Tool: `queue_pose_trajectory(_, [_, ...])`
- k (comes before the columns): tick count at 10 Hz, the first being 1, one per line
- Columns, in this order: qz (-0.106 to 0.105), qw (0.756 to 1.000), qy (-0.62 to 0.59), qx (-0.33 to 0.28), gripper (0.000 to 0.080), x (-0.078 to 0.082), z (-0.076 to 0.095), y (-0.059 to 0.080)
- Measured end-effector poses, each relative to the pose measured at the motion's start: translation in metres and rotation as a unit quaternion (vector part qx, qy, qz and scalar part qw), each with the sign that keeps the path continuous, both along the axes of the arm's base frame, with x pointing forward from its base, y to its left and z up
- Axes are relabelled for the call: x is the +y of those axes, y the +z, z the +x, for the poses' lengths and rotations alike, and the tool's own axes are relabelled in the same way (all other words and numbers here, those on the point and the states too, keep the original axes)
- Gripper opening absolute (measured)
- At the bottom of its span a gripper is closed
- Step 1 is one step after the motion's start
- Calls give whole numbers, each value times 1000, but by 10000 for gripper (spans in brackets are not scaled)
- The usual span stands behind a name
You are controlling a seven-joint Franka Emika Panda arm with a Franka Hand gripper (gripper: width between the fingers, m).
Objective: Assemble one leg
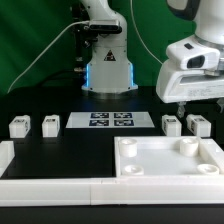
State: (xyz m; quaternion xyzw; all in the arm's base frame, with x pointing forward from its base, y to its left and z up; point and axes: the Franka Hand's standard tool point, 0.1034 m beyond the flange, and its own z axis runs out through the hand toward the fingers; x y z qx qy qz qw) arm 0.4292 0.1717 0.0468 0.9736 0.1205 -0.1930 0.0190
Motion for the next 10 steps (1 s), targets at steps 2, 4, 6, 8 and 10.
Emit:
queue_pose_trajectory(2, [-26,997,-4,66,649,3,-5,-5])
queue_pose_trajectory(4, [-45,991,-2,129,649,1,-5,-7])
queue_pose_trajectory(6, [-46,990,-2,131,649,2,-7,-12])
queue_pose_trajectory(8, [-48,989,-1,140,649,3,-8,-16])
queue_pose_trajectory(10, [-64,981,4,185,649,1,-20,-14])
